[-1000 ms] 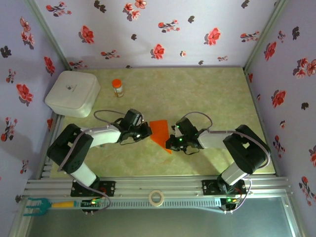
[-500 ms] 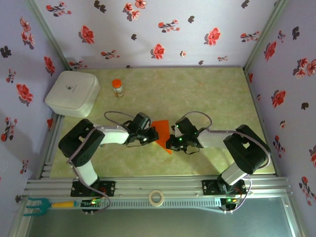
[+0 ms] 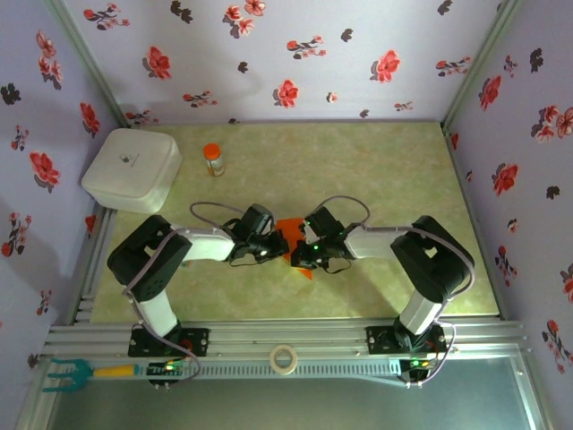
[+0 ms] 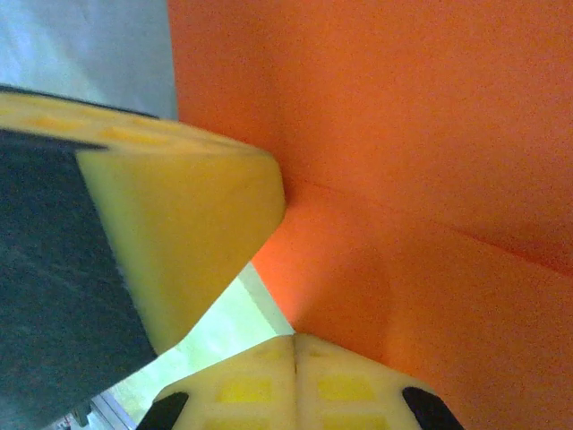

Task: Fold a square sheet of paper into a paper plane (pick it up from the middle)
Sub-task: Third fold the triangle at the center of the table.

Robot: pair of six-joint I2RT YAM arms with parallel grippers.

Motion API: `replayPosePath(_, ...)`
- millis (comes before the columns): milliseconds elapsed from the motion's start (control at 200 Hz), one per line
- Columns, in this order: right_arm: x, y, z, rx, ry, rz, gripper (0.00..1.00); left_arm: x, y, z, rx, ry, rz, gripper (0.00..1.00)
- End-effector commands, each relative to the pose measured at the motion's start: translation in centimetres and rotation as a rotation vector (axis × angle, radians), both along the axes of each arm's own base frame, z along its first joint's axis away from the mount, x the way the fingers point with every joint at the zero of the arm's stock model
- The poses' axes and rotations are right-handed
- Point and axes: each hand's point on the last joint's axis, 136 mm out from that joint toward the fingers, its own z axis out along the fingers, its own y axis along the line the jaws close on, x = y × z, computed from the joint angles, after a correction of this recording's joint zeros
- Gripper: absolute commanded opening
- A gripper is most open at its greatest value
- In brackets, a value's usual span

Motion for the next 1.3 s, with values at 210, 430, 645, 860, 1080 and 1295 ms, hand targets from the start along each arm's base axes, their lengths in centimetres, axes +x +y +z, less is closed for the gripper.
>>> replayPosePath(210,-3.4,-3.2,-0.1,0.009,0.026,0.0,0.04,-1.4,2.1,-3.6,0.113,0.08,-0.002,0.0)
replayPosePath(430,-4.6,-5.5,-0.5,0.018,0.046,-0.063,0.05,-1.5,2.2,-3.8,0.114,0.086,-0.002,0.0)
replayPosePath(645,-3.5,-5.7,1.4,0.053,-0.021,-0.1,0.06,-1.5,1.8,-3.1,0.07,0.083,0.026,0.0)
replayPosePath(860,-0.4,-8.9,2.8,-0.139,-0.188,-0.182,0.23,-1.5,0.5,-0.6,0.005,0.029,0.111,0.0)
replayPosePath(1080,1.6,-7.4,4.0,-0.112,-0.232,-0.149,0.45,-1.2,1.5,3.2,0.069,-0.115,0.13,0.17)
replayPosePath(1295,2.7,-4.3,3.6,-0.024,-0.18,-0.102,0.41,-0.3,4.0,5.0,0.064,-0.17,0.166,0.39)
